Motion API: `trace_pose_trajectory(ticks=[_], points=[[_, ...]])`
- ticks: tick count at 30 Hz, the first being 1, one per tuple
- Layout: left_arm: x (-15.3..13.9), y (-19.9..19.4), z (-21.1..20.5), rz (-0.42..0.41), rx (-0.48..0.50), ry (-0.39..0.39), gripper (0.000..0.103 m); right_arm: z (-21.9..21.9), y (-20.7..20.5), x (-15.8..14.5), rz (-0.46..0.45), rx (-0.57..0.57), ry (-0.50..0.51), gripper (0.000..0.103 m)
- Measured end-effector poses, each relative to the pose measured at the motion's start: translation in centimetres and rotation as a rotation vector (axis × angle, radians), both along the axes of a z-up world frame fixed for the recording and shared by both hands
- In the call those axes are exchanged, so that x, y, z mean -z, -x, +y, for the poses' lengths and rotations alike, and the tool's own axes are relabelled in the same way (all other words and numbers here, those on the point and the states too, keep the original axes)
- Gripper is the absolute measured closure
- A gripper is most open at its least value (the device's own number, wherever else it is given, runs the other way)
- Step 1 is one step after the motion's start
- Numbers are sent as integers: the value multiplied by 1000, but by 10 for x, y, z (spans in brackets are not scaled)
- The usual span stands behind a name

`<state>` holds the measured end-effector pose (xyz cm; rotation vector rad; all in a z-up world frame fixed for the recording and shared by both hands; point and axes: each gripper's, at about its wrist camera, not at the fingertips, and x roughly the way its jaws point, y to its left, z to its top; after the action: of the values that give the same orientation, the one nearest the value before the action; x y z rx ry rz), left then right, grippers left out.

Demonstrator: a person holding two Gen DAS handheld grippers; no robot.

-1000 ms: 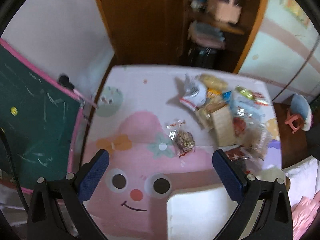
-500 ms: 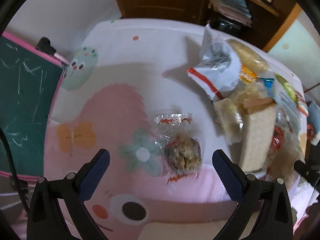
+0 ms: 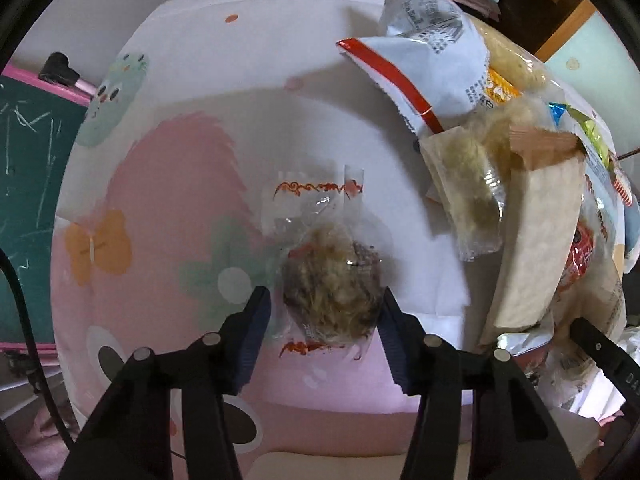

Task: Organize snacks
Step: 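Grasp the clear bag of nut cookies with the left gripper while the right grasps the printed clear bag, then carry both bags to the white tray and open both grippers to release them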

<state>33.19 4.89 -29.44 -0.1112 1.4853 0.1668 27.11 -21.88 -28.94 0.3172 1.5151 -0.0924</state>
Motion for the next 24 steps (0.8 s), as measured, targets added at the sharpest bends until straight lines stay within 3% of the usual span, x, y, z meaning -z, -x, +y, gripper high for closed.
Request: trace_pose_trajectory(ticks=[2, 9, 24], points=[[-3, 2, -5, -22, 20, -3, 59, 3, 6, -2, -1, -3, 5, 31], [-29, 17, -23, -119, 79, -46, 61, 21, 20, -16, -60, -39, 30, 41], [-189, 94, -37, -432, 159, -39, 61, 10, 46, -127, -328, -31, -33, 41]])
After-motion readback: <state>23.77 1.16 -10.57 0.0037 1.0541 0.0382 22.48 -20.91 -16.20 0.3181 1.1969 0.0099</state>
